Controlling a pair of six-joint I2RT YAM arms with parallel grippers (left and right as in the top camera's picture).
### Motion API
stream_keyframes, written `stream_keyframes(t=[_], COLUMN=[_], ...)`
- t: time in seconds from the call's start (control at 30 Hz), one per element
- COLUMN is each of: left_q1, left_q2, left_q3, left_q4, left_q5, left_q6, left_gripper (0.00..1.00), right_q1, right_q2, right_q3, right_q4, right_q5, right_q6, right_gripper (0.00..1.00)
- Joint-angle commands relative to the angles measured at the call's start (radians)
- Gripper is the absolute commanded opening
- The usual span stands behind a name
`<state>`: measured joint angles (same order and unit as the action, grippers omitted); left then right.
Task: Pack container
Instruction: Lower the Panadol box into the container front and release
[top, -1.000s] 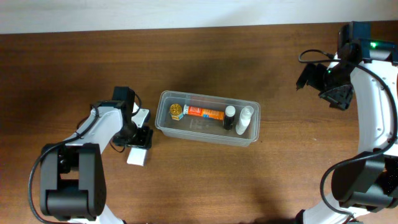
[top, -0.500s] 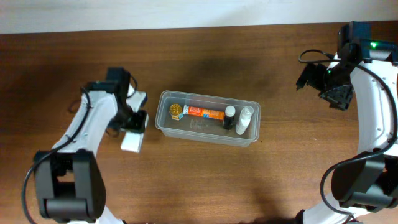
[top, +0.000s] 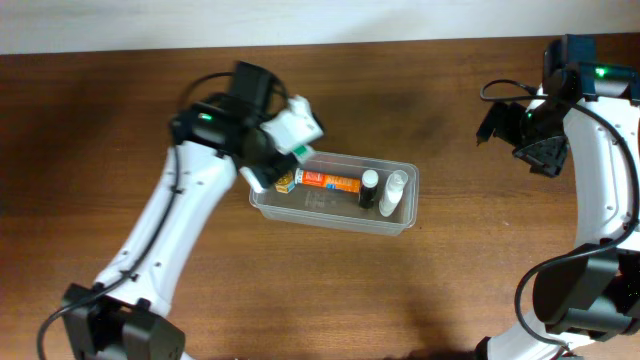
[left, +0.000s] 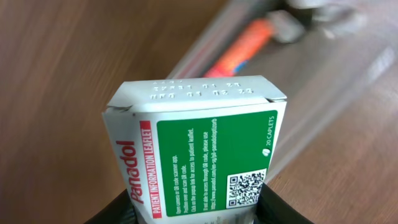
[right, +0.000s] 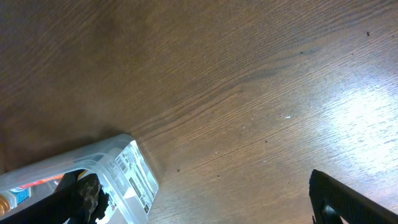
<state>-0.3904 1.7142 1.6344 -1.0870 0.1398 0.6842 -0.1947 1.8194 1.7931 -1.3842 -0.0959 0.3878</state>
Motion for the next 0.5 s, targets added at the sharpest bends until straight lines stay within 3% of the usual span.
stream_keyframes(t=[0.0, 0.1, 0.47], left_q1=[-0.068, -0.103, -0.113], left_q2=[0.035, 0.087, 0.261], left_q3=[-0.003, -0.003, -0.003], left_q4=[0.002, 0.006, 0.030], left_q5=[0.037, 0.037, 0.032], left_q6=[0.304, 0.392, 0.452], left_gripper=[0.47, 0.47, 0.49], right_q1=[-0.003, -0.003, -0.003], right_q2=[-0.004, -0.004, -0.004], right_q3=[0.000, 0.000, 0.000], right_q4=[0.000, 0.000, 0.000], right_q5=[-0.002, -0.002, -0.002], right_q6=[-0.006, -0.006, -0.007], right_gripper=[0.99, 0.99, 0.99])
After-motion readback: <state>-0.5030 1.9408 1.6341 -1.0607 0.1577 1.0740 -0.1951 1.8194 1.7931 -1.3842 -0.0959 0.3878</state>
